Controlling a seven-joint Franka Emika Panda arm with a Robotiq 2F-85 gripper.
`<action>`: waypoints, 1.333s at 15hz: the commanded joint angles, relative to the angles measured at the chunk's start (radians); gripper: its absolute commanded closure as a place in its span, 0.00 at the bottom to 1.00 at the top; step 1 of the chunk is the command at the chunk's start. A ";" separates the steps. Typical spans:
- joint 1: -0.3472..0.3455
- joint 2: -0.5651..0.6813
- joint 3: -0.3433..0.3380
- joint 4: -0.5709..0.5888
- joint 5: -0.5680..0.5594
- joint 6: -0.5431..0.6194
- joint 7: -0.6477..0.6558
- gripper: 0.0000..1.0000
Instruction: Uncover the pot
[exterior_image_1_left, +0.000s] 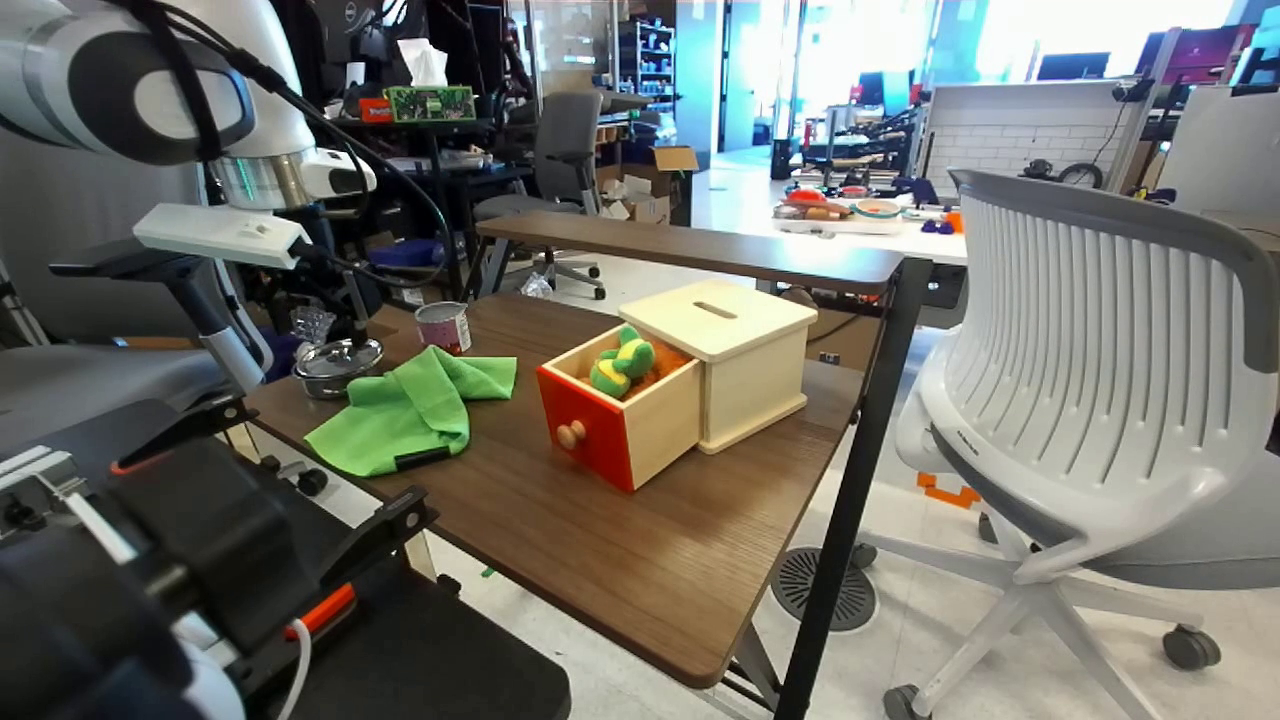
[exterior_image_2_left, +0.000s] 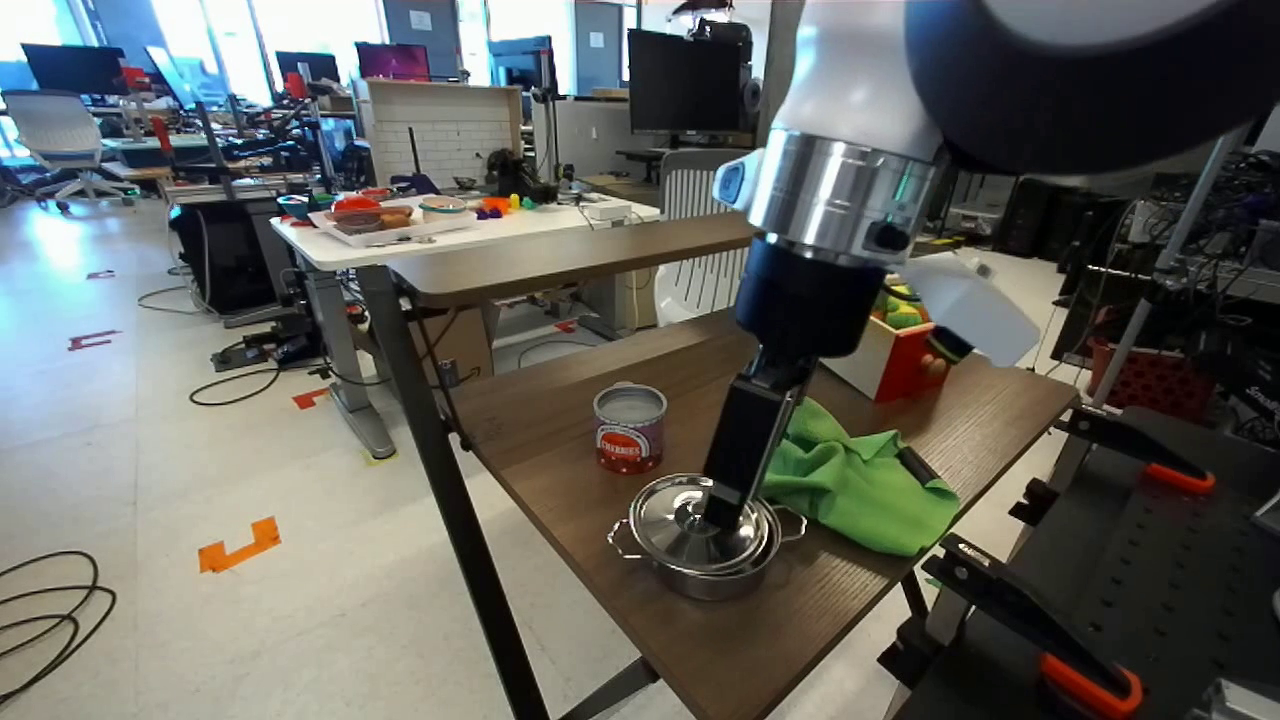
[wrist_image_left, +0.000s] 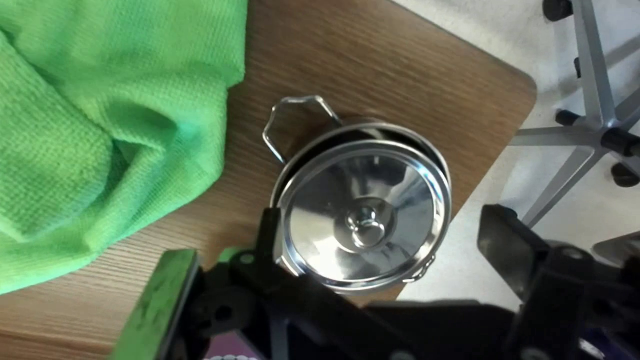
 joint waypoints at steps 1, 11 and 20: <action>-0.013 0.087 0.015 0.089 -0.042 0.021 0.052 0.00; -0.026 0.154 0.037 0.158 -0.101 0.014 0.064 0.63; -0.059 0.130 0.057 0.158 -0.098 -0.012 0.057 1.00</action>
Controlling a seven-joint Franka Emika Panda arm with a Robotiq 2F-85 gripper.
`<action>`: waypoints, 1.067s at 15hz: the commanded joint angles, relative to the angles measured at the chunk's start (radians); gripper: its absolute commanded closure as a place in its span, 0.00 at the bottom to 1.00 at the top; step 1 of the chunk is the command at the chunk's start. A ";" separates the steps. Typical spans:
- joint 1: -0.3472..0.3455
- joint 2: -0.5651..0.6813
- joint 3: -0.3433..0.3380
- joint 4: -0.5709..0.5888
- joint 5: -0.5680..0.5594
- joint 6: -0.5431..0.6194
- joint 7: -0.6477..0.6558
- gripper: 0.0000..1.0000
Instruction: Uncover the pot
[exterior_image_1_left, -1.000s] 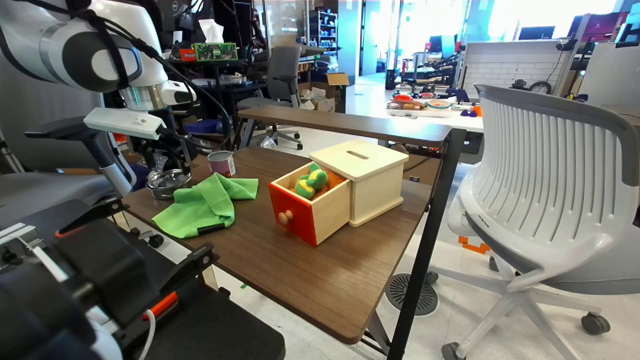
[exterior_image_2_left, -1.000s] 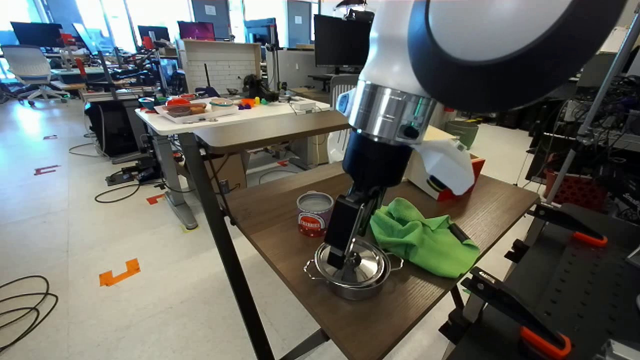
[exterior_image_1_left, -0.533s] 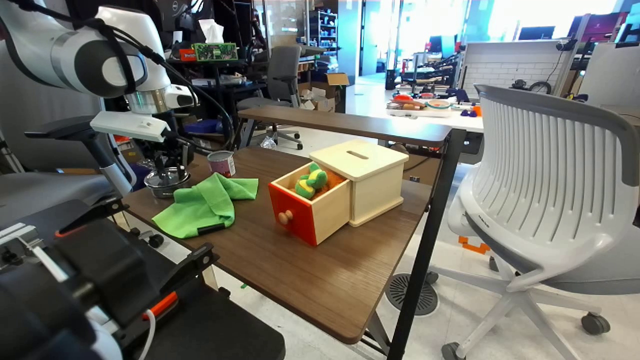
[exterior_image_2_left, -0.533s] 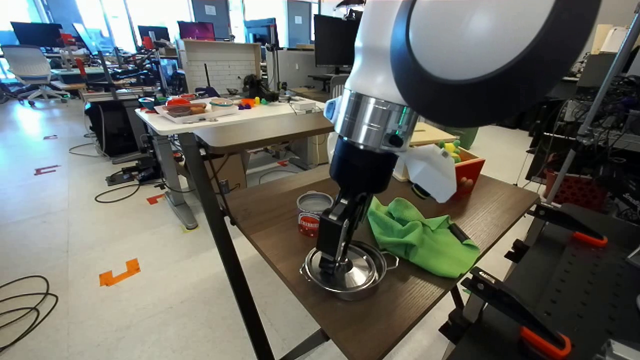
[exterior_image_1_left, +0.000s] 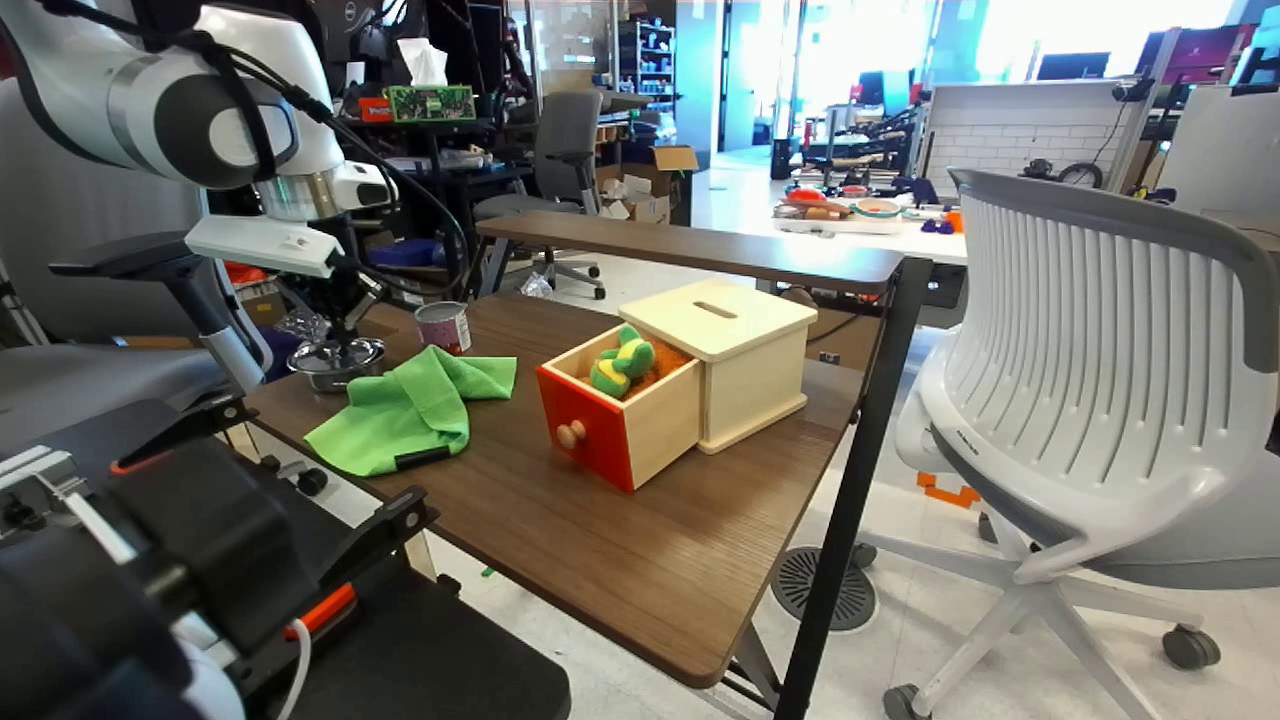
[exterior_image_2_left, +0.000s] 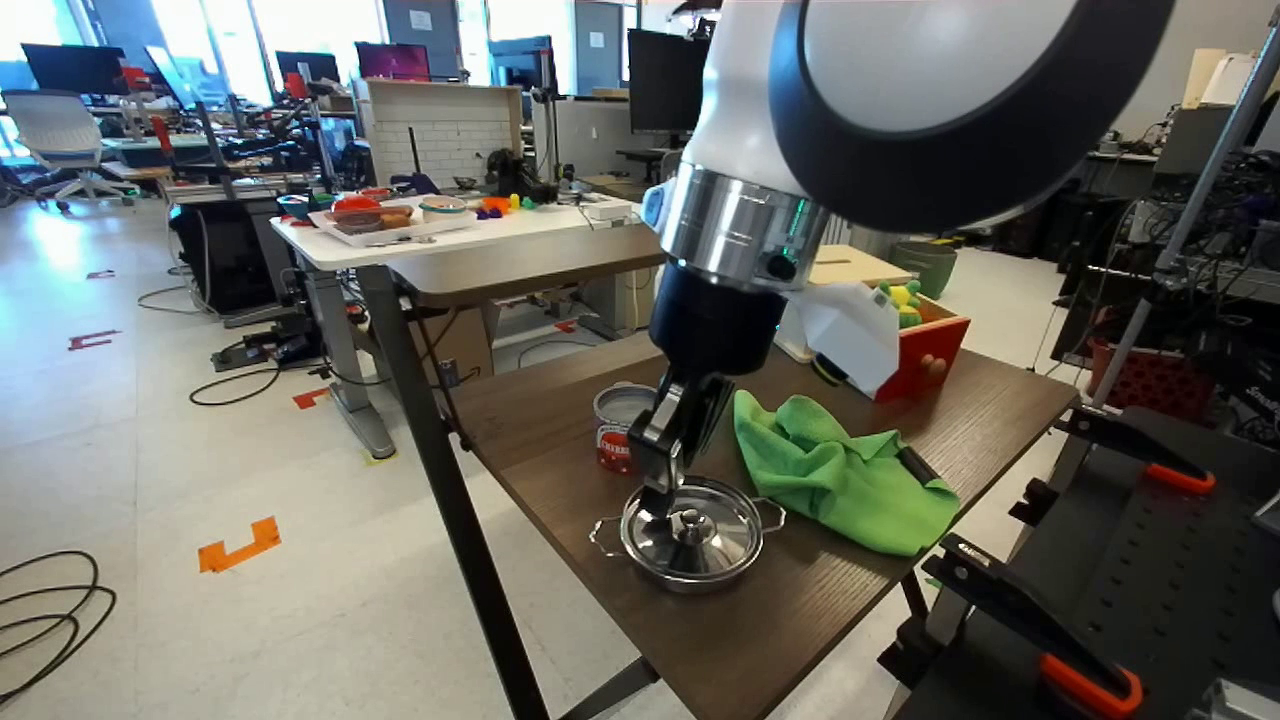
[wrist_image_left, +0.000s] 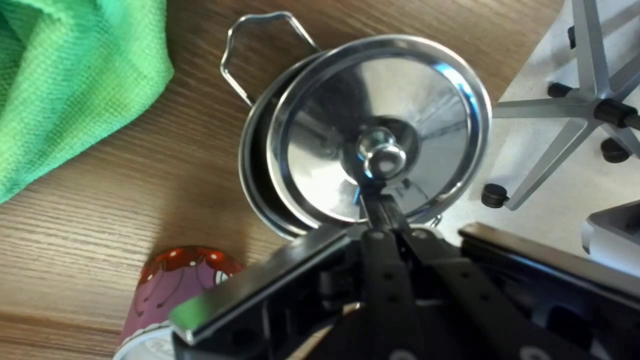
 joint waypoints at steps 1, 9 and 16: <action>-0.035 -0.014 0.017 -0.004 -0.020 -0.015 0.003 1.00; -0.093 -0.046 0.065 -0.021 0.001 -0.027 -0.004 0.47; -0.102 -0.043 0.084 -0.024 0.006 -0.108 -0.010 0.00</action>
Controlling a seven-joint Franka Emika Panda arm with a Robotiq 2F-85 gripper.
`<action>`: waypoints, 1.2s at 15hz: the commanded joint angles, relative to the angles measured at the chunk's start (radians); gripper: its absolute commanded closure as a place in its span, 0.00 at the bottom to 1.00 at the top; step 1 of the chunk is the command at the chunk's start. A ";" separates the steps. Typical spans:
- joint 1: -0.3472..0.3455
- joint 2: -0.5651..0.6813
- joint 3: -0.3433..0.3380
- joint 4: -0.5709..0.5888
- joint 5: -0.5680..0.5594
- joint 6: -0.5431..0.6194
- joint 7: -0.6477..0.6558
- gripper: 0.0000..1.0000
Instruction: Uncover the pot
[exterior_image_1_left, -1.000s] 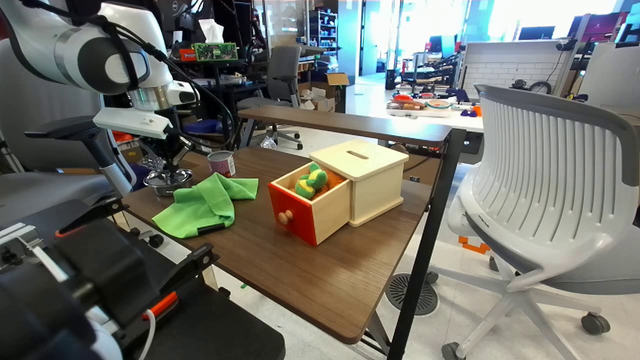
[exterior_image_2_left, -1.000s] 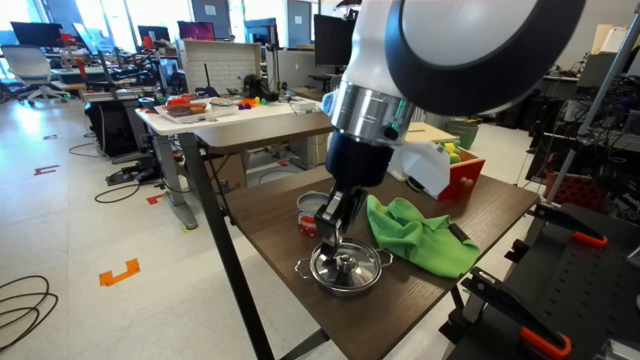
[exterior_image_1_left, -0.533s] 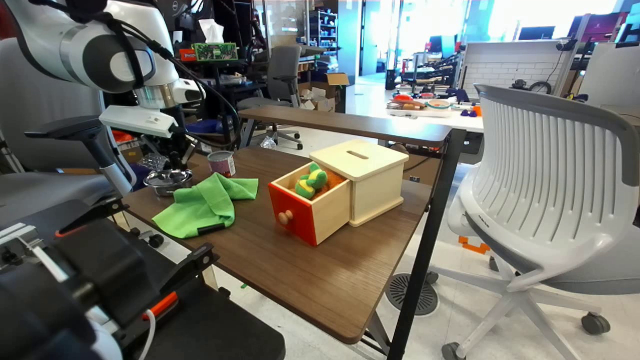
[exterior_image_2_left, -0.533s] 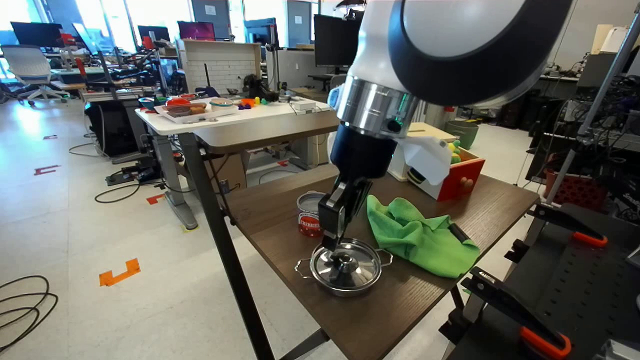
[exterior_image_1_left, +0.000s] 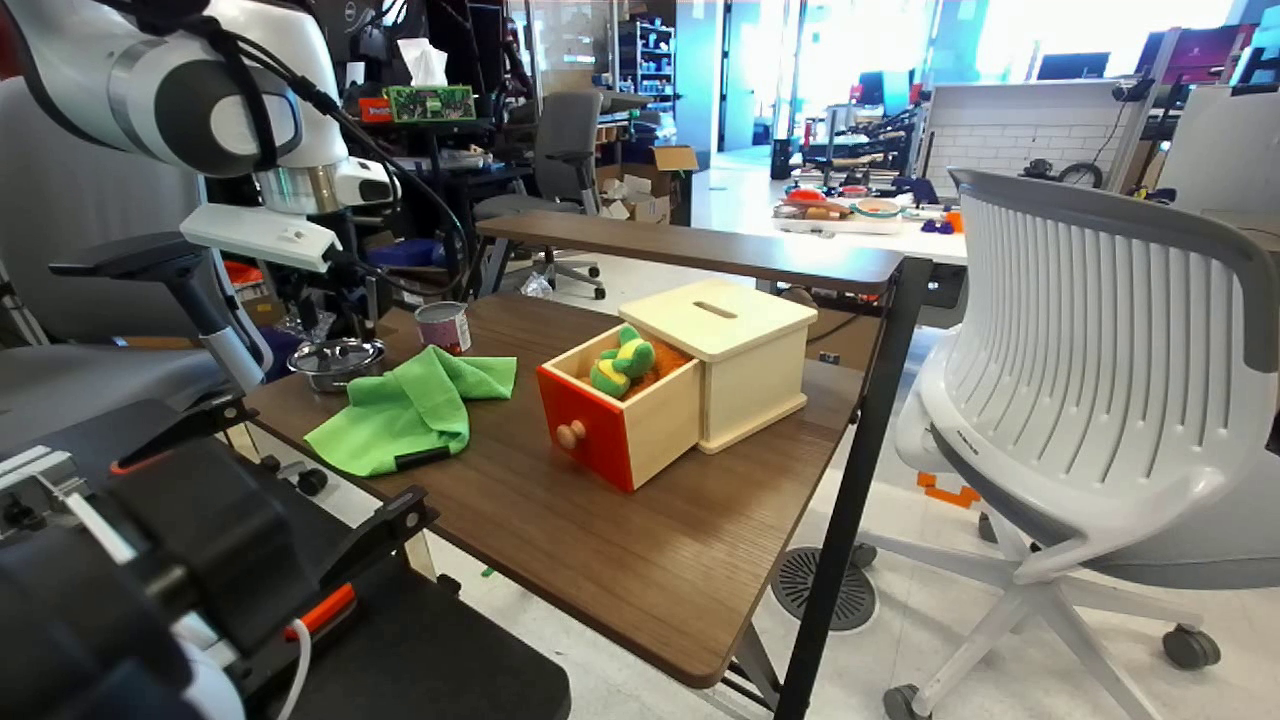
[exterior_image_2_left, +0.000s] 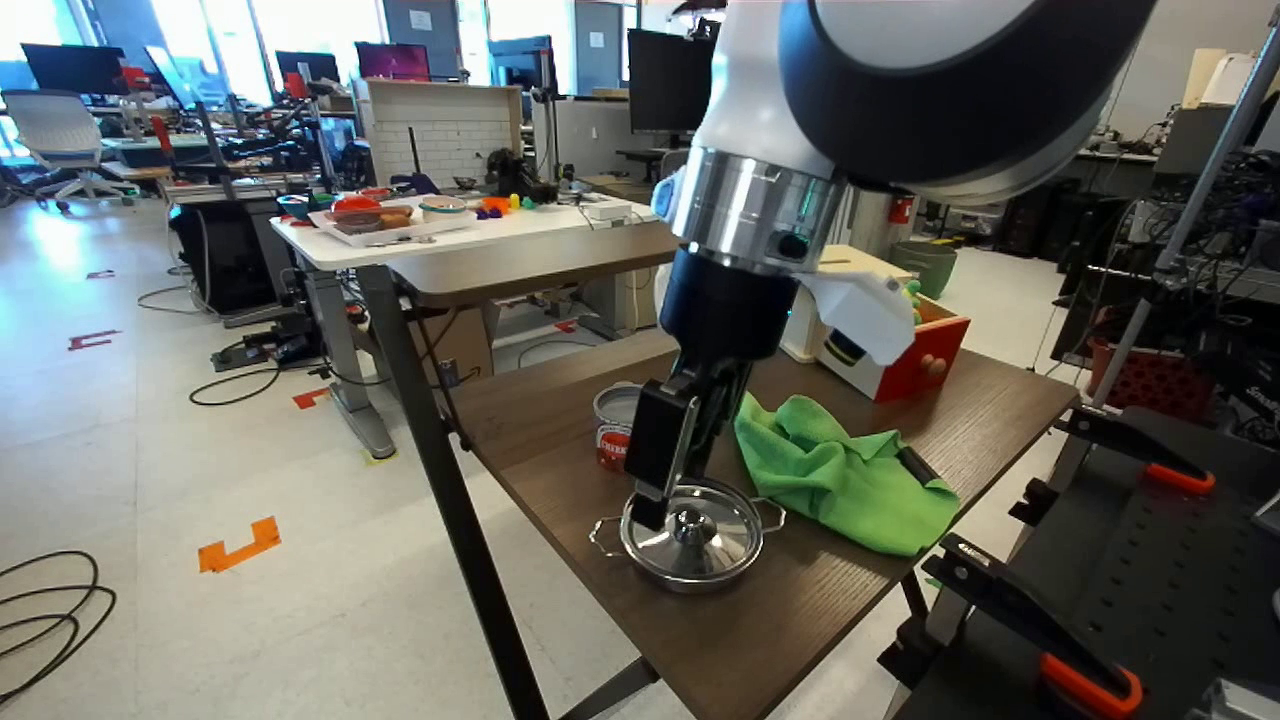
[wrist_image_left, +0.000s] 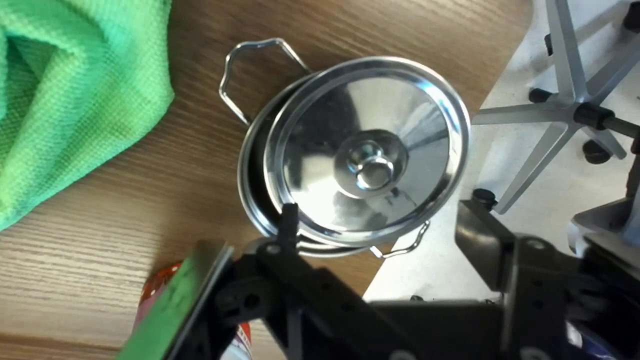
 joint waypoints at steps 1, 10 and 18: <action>-0.017 -0.025 0.013 -0.012 0.005 -0.068 -0.013 0.08; -0.001 -0.017 -0.011 -0.003 0.000 -0.097 -0.017 0.80; -0.028 -0.057 0.003 -0.021 0.013 -0.124 -0.033 0.95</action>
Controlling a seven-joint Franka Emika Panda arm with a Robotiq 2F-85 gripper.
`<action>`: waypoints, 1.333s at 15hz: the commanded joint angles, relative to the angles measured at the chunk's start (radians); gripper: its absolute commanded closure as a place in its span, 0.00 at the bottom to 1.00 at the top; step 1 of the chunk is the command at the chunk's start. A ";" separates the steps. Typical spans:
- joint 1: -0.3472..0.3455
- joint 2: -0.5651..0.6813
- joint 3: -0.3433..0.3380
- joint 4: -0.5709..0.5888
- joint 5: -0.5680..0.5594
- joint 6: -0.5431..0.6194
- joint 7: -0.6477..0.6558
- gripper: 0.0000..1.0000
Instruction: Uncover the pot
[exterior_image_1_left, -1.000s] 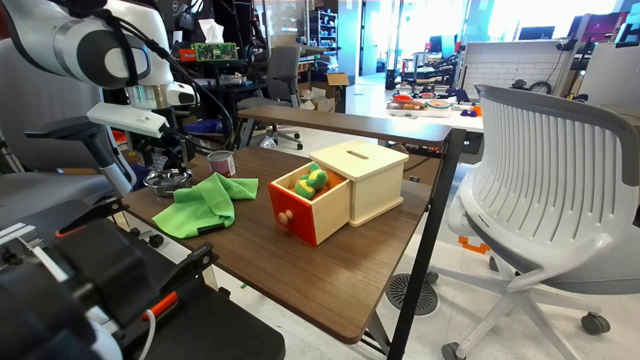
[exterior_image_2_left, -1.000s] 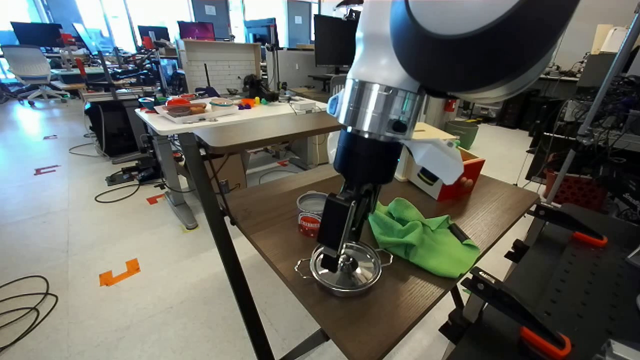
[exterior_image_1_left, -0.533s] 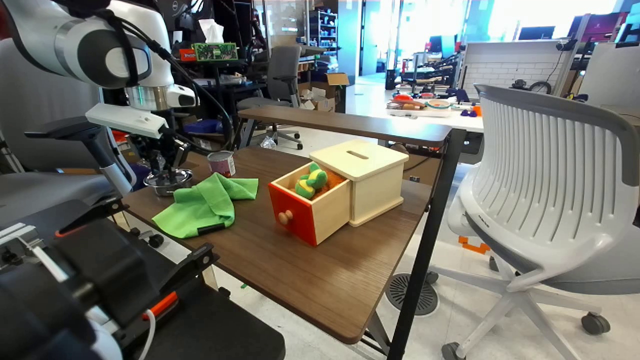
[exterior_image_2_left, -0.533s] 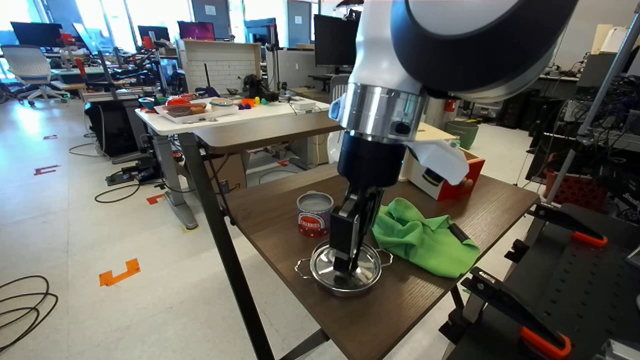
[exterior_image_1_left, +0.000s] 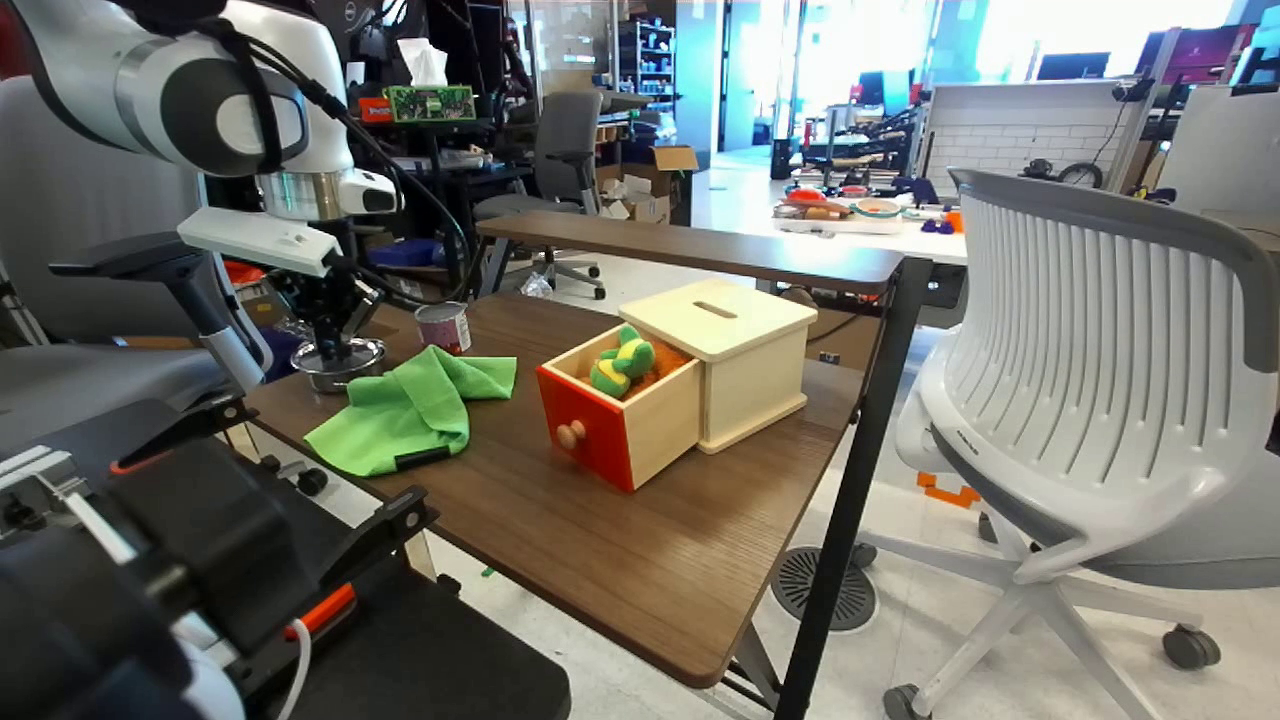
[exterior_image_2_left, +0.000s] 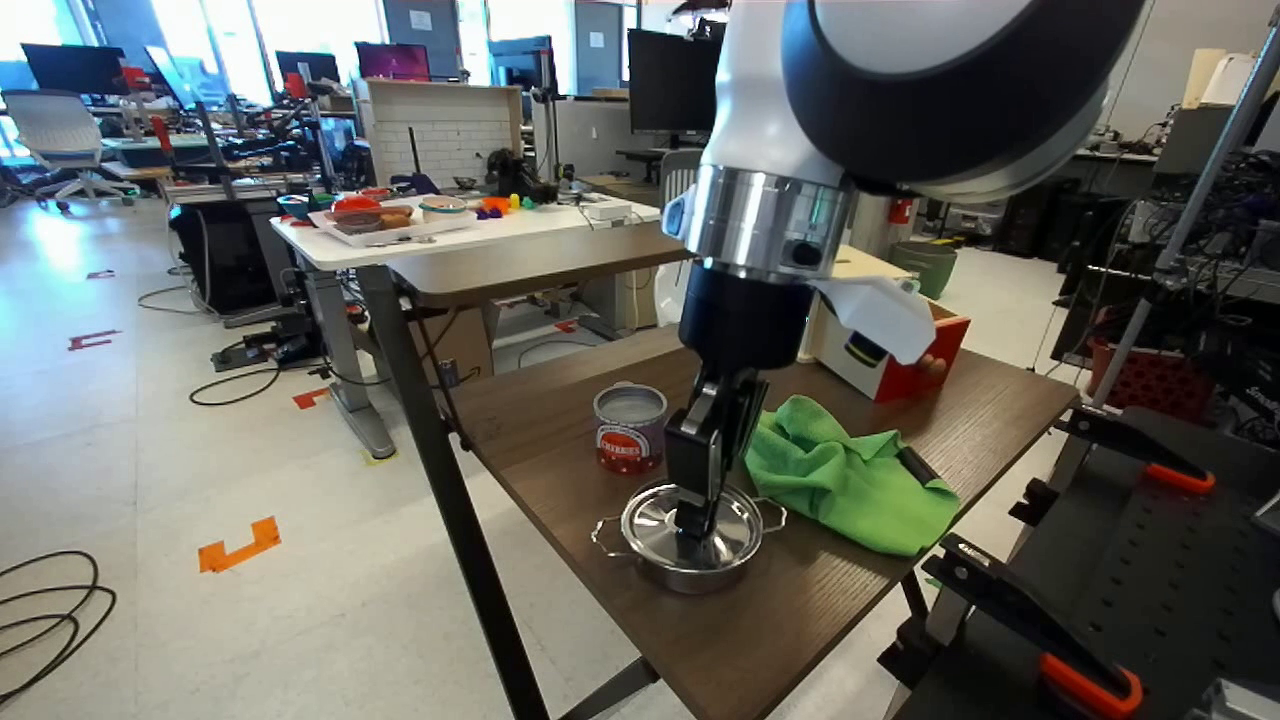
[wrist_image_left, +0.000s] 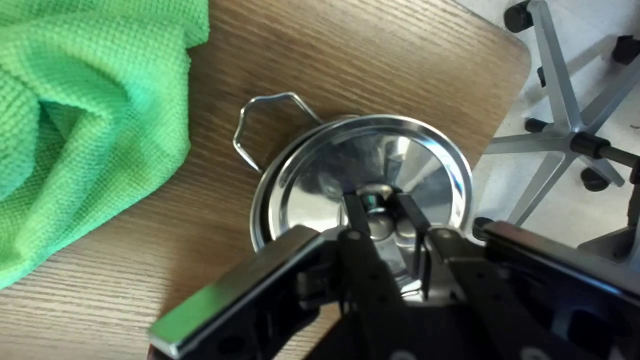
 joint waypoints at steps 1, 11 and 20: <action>-0.033 -0.073 0.023 -0.031 0.019 -0.060 -0.032 0.95; -0.075 -0.349 -0.042 -0.086 0.123 -0.211 -0.151 0.95; -0.009 -0.179 -0.197 0.140 0.048 -0.153 0.031 0.95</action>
